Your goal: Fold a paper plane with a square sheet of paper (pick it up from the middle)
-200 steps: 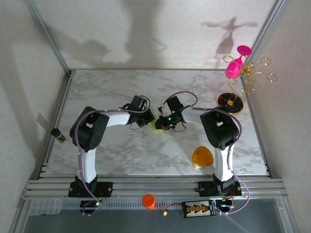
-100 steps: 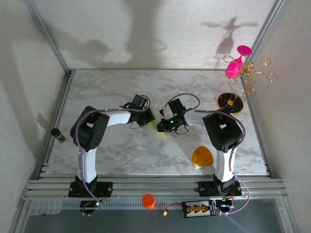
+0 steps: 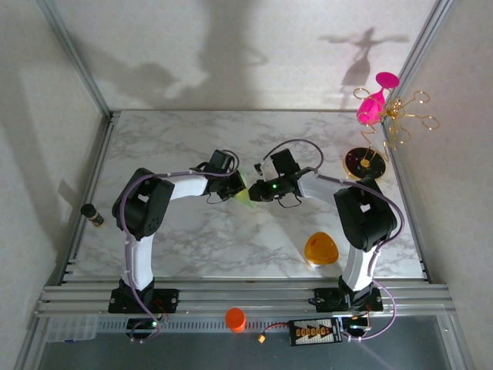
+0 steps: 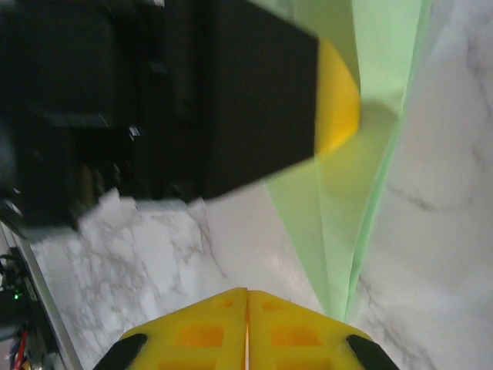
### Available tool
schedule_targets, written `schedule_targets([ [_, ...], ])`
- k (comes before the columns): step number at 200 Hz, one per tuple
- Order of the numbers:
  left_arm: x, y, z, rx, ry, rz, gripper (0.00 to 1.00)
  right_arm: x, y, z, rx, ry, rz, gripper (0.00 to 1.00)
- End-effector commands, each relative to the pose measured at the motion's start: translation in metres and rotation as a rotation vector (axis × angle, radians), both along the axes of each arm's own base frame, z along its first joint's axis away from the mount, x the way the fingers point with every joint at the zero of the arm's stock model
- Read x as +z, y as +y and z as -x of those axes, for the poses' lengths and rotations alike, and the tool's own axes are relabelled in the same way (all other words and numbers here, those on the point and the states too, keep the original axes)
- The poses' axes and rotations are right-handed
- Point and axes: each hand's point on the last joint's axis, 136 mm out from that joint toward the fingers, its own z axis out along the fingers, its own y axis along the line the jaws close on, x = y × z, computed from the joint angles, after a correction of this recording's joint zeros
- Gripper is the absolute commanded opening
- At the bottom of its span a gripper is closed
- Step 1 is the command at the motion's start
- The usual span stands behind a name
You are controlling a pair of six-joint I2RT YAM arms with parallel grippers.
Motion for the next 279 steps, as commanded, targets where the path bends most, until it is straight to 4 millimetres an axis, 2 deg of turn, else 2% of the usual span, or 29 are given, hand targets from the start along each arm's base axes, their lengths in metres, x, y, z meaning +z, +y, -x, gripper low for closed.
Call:
schedule_targets([
  [1,-0.059,0.034,0.031,0.038,0.153,-0.171,0.04,-0.013,0.002,-0.016,-0.048,0.014,0.021,0.08],
  [49,-0.056,0.028,0.032,0.027,0.153,-0.138,0.05,-0.038,0.009,-0.011,-0.017,0.066,0.050,0.06],
  [73,-0.049,0.023,0.029,0.023,0.140,-0.113,0.05,-0.052,0.005,-0.009,-0.023,0.079,0.101,0.06],
  [99,-0.030,0.017,0.018,0.000,0.088,-0.090,0.08,-0.073,-0.012,-0.004,-0.042,0.098,0.203,0.06],
  [134,0.007,0.007,-0.007,-0.063,-0.050,-0.039,0.14,-0.093,-0.033,0.012,-0.027,0.130,0.307,0.05],
  [168,0.021,0.006,-0.020,-0.095,-0.103,0.019,0.16,-0.103,-0.042,0.026,-0.007,0.162,0.338,0.05],
  [279,0.003,0.030,-0.045,-0.068,-0.109,-0.028,0.14,-0.110,-0.049,0.038,0.002,0.199,0.357,0.05],
])
